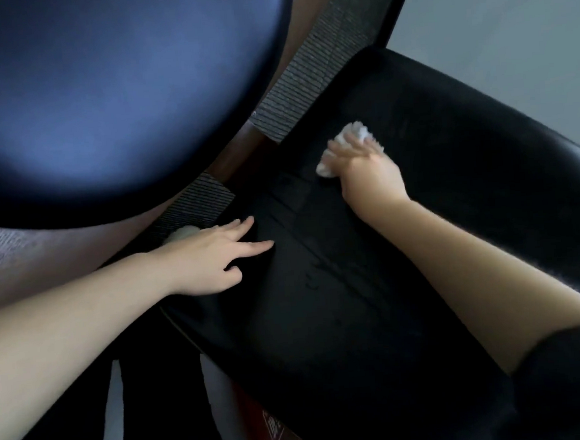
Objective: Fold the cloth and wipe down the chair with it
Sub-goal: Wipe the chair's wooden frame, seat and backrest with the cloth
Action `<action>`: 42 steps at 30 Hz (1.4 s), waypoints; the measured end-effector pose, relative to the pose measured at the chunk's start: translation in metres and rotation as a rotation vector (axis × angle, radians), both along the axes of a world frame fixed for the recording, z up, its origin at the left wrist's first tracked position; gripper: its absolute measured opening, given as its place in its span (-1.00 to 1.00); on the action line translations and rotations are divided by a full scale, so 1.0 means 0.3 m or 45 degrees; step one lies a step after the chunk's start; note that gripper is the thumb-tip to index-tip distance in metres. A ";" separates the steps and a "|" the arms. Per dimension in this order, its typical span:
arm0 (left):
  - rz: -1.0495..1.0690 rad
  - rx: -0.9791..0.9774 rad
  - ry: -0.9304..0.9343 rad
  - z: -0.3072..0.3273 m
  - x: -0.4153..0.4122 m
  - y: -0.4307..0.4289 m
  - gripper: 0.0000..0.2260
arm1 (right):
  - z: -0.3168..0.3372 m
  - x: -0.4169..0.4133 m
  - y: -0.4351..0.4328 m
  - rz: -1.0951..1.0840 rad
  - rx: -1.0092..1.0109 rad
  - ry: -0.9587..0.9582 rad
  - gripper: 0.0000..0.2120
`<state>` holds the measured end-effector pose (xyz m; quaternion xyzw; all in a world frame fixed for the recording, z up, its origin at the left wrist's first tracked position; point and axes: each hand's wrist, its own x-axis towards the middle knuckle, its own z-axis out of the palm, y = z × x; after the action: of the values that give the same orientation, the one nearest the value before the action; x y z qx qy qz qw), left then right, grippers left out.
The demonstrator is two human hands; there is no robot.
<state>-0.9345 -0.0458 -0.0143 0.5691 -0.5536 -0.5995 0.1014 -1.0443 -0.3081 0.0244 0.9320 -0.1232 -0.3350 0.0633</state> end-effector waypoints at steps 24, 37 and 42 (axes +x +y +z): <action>0.047 0.111 0.057 -0.092 0.078 0.106 -0.36 | -0.146 0.015 0.310 0.305 0.328 0.249 -0.61; 0.093 0.111 0.106 -0.102 0.088 0.125 -0.35 | -0.228 0.118 0.185 -0.014 0.373 0.221 -0.69; 0.136 0.133 0.148 -0.116 0.091 0.143 -0.35 | -0.246 0.183 0.253 0.000 0.339 0.273 -0.74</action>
<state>-0.9071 -0.0028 -0.0491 0.5665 -0.4838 -0.6532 0.1354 -0.9893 -0.2323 -0.0494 0.8910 -0.0704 -0.4459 -0.0482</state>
